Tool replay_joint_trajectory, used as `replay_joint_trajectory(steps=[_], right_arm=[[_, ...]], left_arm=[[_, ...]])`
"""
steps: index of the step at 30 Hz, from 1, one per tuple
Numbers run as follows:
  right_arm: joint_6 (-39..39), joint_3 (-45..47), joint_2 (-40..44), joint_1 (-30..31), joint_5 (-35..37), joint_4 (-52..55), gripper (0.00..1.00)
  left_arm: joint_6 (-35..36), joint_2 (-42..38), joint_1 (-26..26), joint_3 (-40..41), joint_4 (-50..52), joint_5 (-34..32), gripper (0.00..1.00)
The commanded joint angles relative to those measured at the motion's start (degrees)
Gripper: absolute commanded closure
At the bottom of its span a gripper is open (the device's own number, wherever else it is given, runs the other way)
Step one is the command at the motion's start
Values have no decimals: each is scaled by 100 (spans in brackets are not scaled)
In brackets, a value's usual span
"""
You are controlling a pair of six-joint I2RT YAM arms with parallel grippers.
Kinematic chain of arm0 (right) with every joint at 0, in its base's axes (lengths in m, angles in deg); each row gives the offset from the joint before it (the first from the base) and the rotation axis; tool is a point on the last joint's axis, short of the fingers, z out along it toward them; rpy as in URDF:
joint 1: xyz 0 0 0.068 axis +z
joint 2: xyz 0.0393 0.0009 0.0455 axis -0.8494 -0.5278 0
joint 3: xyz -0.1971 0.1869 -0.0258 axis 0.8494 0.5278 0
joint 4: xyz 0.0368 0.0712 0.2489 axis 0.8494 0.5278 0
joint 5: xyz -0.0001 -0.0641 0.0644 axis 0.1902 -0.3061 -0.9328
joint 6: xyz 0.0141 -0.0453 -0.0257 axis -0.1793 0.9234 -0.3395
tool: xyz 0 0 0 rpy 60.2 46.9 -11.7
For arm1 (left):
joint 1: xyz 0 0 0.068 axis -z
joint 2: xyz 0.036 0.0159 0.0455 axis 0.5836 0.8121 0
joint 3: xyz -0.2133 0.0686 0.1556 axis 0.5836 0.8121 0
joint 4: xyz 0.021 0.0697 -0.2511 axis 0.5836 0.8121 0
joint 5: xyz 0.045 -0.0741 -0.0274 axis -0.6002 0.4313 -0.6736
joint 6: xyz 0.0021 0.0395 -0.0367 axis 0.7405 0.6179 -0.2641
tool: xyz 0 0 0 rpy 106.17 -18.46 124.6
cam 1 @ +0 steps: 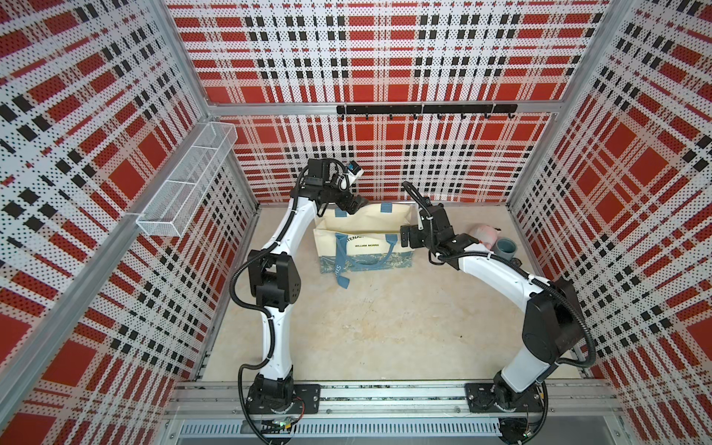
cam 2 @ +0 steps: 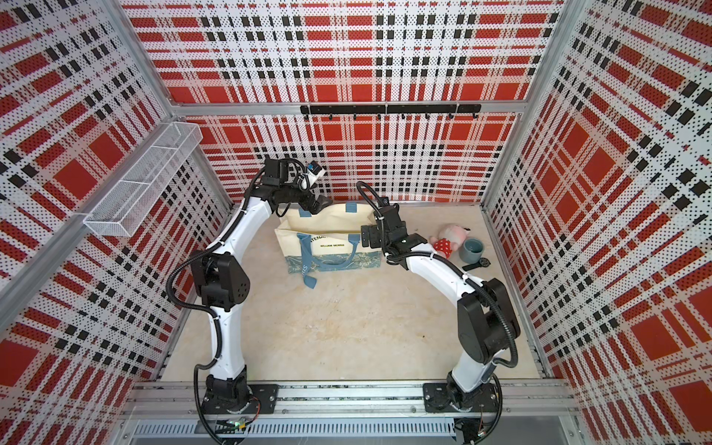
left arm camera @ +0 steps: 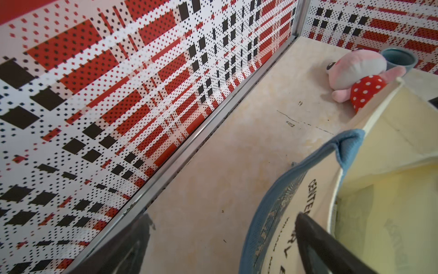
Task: Take out the compass set from the canvas bag
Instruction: Adjust the canvas bag at the center of the board.
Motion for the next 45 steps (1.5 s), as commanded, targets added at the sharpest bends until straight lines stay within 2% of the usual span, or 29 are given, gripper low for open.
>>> replay_joint_trajectory(steps=[1,8,15,16,21,26,32,33,36,41,45], right_arm=[[64,125,-66,15,-62,33,0],[58,189,-41,13,-59,9,0],[63,271,-2,8,-228,-4,0],[52,312,18,8,-225,-32,0],[47,313,-6,12,-335,-54,0],[40,347,59,9,-211,-14,0],[123,257,108,6,-129,54,0],[151,249,117,6,-128,75,0],[205,235,143,6,-128,87,0],[162,300,178,6,-128,63,0],[139,328,220,6,-128,59,0]], left_arm=[[84,-171,92,98,202,99,2],[-50,-377,33,-157,223,759,2],[320,-255,234,-185,580,-121,2],[327,-184,425,-210,636,-172,2],[358,116,469,-399,359,-750,2],[238,275,483,-581,168,-576,2],[487,-170,318,67,163,-705,2],[514,-228,91,153,168,-708,2],[602,-341,-59,392,161,-750,2],[610,-343,-64,711,-127,-1009,0],[564,-236,-27,567,-136,-944,9]])
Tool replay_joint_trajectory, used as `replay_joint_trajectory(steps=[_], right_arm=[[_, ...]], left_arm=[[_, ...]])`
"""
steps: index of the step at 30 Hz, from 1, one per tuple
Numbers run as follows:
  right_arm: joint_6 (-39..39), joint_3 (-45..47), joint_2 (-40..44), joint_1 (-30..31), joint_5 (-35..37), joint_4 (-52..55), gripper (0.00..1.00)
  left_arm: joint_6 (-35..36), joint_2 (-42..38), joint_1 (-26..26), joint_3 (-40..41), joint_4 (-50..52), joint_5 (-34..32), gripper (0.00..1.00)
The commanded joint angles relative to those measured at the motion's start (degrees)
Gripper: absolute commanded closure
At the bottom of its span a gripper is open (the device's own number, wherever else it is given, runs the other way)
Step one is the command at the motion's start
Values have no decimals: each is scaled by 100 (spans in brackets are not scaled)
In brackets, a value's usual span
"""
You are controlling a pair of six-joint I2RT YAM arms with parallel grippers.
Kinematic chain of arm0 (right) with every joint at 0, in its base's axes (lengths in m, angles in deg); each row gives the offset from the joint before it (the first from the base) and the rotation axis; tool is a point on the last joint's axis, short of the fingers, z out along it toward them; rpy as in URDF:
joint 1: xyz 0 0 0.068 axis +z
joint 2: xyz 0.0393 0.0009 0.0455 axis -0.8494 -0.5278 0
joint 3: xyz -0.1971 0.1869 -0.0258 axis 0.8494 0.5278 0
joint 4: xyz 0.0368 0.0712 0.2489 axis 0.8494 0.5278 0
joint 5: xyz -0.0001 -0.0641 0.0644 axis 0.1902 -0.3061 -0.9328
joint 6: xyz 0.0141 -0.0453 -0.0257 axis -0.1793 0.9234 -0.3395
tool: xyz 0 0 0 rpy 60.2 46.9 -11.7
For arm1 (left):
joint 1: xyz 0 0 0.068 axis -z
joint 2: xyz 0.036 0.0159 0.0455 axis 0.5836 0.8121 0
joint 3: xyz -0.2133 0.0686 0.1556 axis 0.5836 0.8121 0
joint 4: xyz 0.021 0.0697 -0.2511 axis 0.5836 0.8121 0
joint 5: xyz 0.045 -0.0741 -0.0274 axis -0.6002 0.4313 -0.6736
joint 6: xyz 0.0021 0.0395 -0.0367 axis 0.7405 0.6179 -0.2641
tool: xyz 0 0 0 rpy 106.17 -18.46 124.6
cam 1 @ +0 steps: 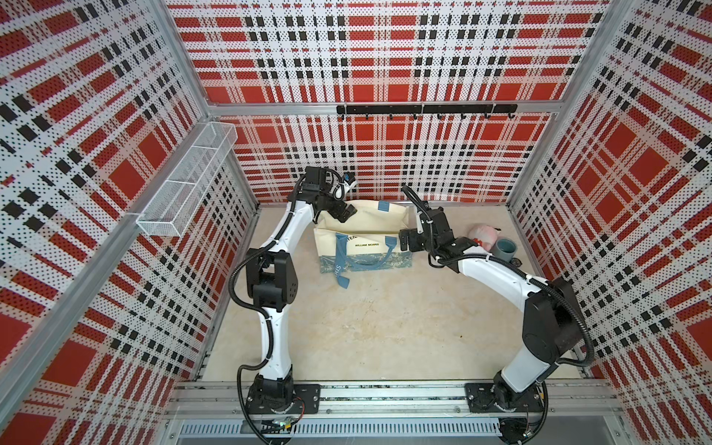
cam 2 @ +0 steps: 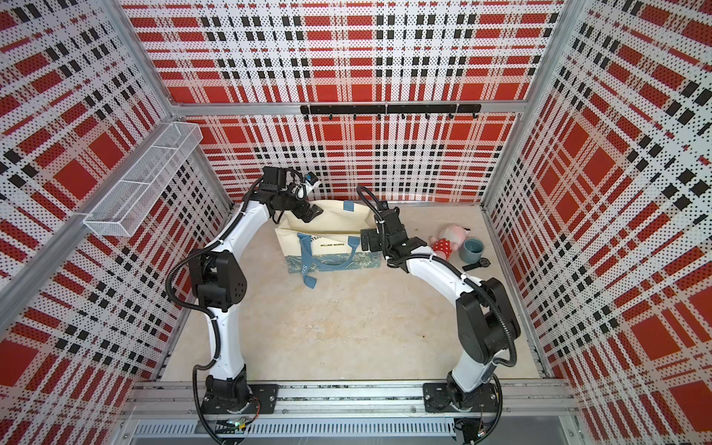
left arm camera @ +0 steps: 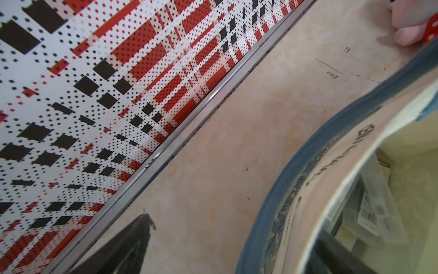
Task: Take out the compass set from the canvas bag
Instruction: Adjust the canvas bag at the center of the board.
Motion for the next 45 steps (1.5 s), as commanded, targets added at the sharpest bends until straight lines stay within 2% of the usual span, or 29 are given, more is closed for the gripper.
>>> replay_joint_trajectory(steps=[1,4,5,7,11,13,14,18,22,26,28,34,37,40,45], right_arm=[[84,63,202,6,79,275,0],[93,52,253,6,79,285,0],[98,42,256,8,80,308,0],[113,0,277,6,79,360,0],[155,-63,381,6,79,467,0],[213,-88,468,7,79,531,0],[268,-128,516,6,80,600,0],[642,-320,796,6,-88,1004,0],[1198,-411,1125,6,-153,1602,0],[1679,-412,1440,15,-332,2038,5],[1785,-305,1716,32,-644,2087,9],[2182,317,2655,328,-1044,1593,13],[2795,639,2920,331,-1143,1323,17],[3870,828,3121,331,-1516,1138,28],[5085,626,2863,331,-1947,847,30]], left_arm=[[56,-141,111,-90,-171,38,12],[92,-232,151,-124,-171,140,18],[103,-280,167,-117,-171,200,23],[123,-348,191,-95,-171,284,39],[126,-453,235,70,-175,272,83],[41,-514,253,88,-176,230,97],[-54,-551,271,72,-171,278,99],[-400,-762,360,119,-197,436,100],[-512,-1244,842,546,-339,107,100],[-729,-2099,1238,1699,-1177,-358,100],[-881,-2657,1416,2536,-1822,-614,100],[-1087,-3987,1720,4500,-3444,-1177,100],[-1035,-4256,1749,4814,-3548,-1238,100],[-928,-4364,1761,4899,-3503,-1155,100],[-781,-4408,1790,4776,-3467,-882,100]])
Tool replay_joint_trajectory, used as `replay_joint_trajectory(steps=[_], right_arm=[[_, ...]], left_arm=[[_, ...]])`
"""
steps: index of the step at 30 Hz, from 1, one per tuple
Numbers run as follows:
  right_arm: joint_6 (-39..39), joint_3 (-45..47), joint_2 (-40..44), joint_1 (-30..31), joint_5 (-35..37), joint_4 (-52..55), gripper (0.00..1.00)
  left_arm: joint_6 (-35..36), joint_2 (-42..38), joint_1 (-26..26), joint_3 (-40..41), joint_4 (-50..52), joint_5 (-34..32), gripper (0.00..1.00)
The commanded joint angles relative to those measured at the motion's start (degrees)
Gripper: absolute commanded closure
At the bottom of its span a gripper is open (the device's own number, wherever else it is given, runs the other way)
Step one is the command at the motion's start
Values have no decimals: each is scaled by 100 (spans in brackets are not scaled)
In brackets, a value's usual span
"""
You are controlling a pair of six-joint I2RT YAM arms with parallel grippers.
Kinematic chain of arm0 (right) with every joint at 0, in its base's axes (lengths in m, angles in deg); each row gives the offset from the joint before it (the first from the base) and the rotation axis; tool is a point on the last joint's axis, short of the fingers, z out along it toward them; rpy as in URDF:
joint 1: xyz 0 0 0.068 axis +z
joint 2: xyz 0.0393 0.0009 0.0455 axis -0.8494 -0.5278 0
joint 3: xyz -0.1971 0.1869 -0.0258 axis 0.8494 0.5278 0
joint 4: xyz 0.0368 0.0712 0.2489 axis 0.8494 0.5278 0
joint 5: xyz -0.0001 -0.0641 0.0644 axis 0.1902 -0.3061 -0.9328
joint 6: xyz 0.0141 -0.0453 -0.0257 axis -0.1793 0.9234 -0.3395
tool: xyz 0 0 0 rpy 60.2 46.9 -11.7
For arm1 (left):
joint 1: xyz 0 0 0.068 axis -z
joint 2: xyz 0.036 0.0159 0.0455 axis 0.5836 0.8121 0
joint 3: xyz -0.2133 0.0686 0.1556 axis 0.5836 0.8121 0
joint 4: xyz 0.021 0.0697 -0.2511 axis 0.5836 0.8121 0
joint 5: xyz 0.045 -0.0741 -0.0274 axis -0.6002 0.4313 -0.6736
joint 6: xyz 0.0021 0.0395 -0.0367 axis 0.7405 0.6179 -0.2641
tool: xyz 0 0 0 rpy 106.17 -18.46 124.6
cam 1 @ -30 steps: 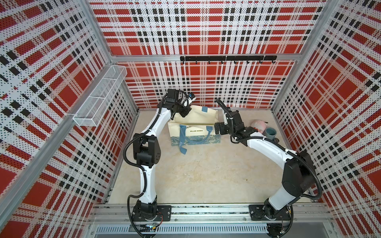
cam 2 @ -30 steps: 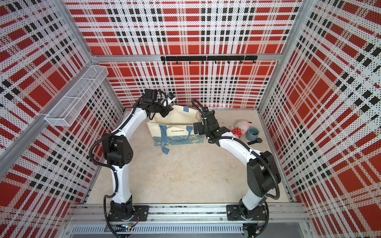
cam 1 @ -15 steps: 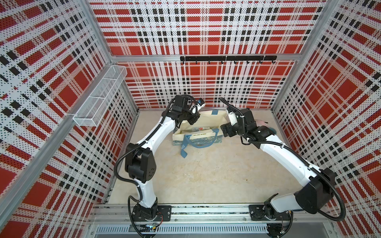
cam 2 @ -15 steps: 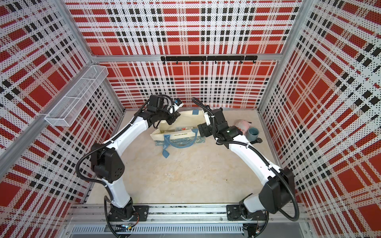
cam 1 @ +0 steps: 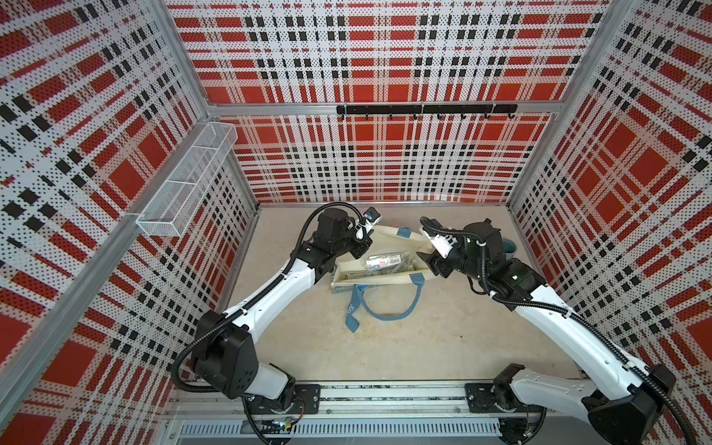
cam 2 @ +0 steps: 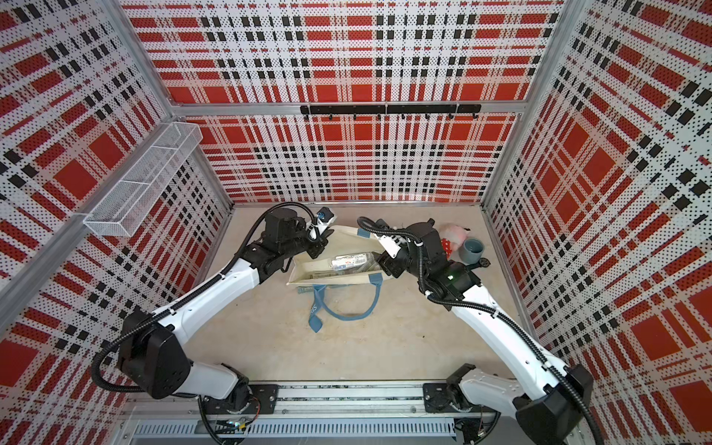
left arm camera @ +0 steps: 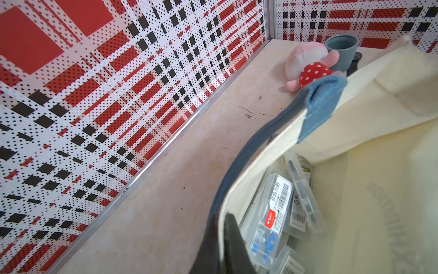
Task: Take out the compass set from the canvas bag
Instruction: Adjust the canvas bag at the center of the board.
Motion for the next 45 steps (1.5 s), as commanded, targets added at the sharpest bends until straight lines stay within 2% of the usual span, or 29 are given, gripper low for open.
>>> replay_joint_trajectory(steps=[1,5,9,12,15,17,20,23,26,31,39,43,45], right_arm=[[1271,-329,-303,14,-454,-347,30],[1610,-1068,-1182,-3,-328,-19,31],[1727,-1422,-1754,-29,-574,179,34],[1680,-1431,-2004,-30,-726,210,47],[1559,-1504,-2162,-30,-742,279,69],[1485,-1523,-2173,-31,-735,263,78],[1452,-1428,-2102,-38,-690,118,86],[1469,-1267,-2014,-47,-651,-92,90],[1481,-1227,-2005,-68,-668,-168,91],[1484,-1217,-2026,-117,-633,-214,93],[1451,-906,-1797,-238,-596,-453,93],[1446,-839,-1739,-266,-603,-490,93],[1446,-829,-1736,-267,-597,-490,93]], left_arm=[[155,-368,28,-248,-781,215,100],[366,-461,68,-235,-755,376,100],[483,-598,81,-100,-816,411,100],[525,-621,80,-61,-807,402,100],[562,-603,87,-43,-777,361,100],[607,-566,111,-111,-611,270,98],[707,-511,156,-322,-36,-29,63],[750,-573,201,-350,433,-358,38],[840,-734,285,-164,521,-764,28],[752,-643,369,-396,1152,-746,28],[659,-593,528,-103,1225,-828,32],[685,-457,534,-205,1223,-887,49],[685,-431,534,-280,1236,-862,53]])
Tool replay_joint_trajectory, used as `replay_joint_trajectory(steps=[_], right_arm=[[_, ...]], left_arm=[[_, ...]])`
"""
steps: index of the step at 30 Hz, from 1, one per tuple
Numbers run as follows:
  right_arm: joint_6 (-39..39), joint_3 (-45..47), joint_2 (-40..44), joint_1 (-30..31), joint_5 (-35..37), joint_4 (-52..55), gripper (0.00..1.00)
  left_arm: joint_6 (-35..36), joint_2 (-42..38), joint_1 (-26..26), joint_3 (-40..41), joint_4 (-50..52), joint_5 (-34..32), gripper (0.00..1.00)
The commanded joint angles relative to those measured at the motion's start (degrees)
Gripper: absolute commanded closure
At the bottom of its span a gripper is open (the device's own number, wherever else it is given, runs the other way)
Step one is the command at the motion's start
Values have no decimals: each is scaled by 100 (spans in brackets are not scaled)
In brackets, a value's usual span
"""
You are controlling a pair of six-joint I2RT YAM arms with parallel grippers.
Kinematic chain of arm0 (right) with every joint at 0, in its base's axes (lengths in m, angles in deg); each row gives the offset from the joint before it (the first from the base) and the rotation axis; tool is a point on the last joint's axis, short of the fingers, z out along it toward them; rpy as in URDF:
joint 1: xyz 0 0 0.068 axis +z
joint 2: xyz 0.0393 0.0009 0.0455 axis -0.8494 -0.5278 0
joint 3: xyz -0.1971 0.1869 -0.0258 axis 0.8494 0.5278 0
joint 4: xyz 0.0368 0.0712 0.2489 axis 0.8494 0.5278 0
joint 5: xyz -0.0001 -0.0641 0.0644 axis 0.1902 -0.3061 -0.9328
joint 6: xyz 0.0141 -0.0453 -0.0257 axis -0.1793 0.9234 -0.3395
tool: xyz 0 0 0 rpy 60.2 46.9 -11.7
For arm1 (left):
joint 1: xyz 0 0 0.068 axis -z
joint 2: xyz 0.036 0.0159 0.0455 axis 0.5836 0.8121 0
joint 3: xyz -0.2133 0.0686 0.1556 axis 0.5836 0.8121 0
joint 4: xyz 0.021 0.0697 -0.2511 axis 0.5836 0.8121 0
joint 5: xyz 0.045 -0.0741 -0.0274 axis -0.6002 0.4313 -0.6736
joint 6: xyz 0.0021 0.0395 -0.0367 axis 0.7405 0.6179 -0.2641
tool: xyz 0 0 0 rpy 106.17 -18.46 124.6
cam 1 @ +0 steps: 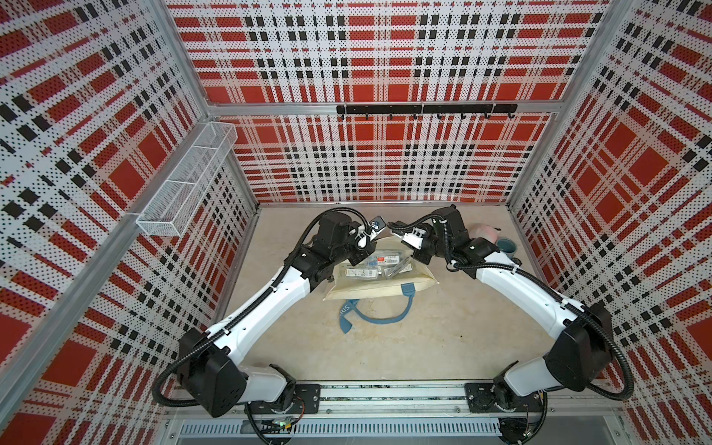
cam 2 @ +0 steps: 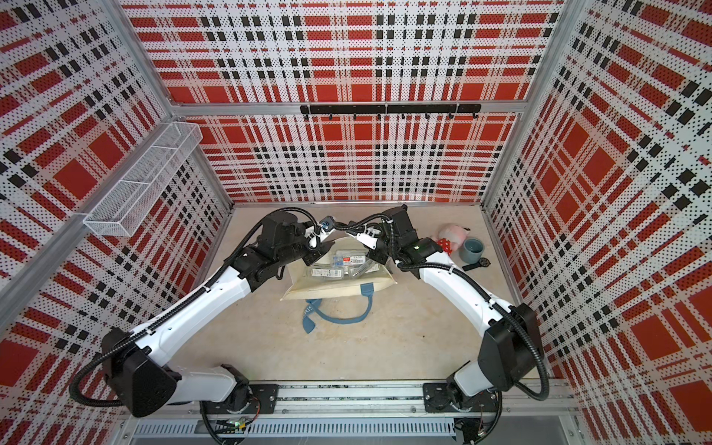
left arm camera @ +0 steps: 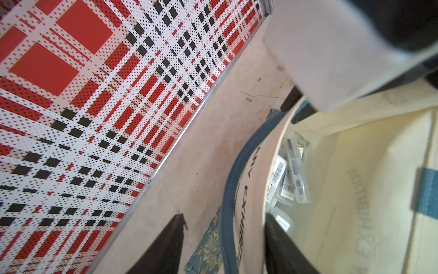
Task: Take out the compass set from the canvas bag
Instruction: Adjust the canvas bag at the center of the board.
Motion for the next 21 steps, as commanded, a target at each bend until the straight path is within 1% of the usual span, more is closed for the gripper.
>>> replay_joint_trajectory(steps=[1,3,4,7,9,11,13,15,17,21], right_arm=[[49,17,207,-66,-48,-203,93],[41,17,209,-66,-57,-228,93],[44,17,208,-66,-65,-240,93],[34,7,185,-66,-83,-253,93],[15,8,172,-70,-107,-281,93],[9,-8,143,-67,-121,-284,94],[-2,-10,134,-66,-117,-282,94],[0,4,130,-74,-101,-284,94],[-2,17,145,-75,-99,-282,94],[4,17,141,-75,-116,-264,93]], left_arm=[[2,69,23,-121,106,-34,53],[16,40,38,-136,163,-33,52],[21,16,61,-147,210,-19,50],[3,-157,100,-19,237,69,38],[16,-201,111,97,225,-53,37],[84,-201,111,178,247,-264,39],[143,-226,102,252,258,-387,43],[161,-265,70,300,197,-391,50],[161,-279,20,312,105,-346,61],[146,-233,-9,248,-55,-262,87]])
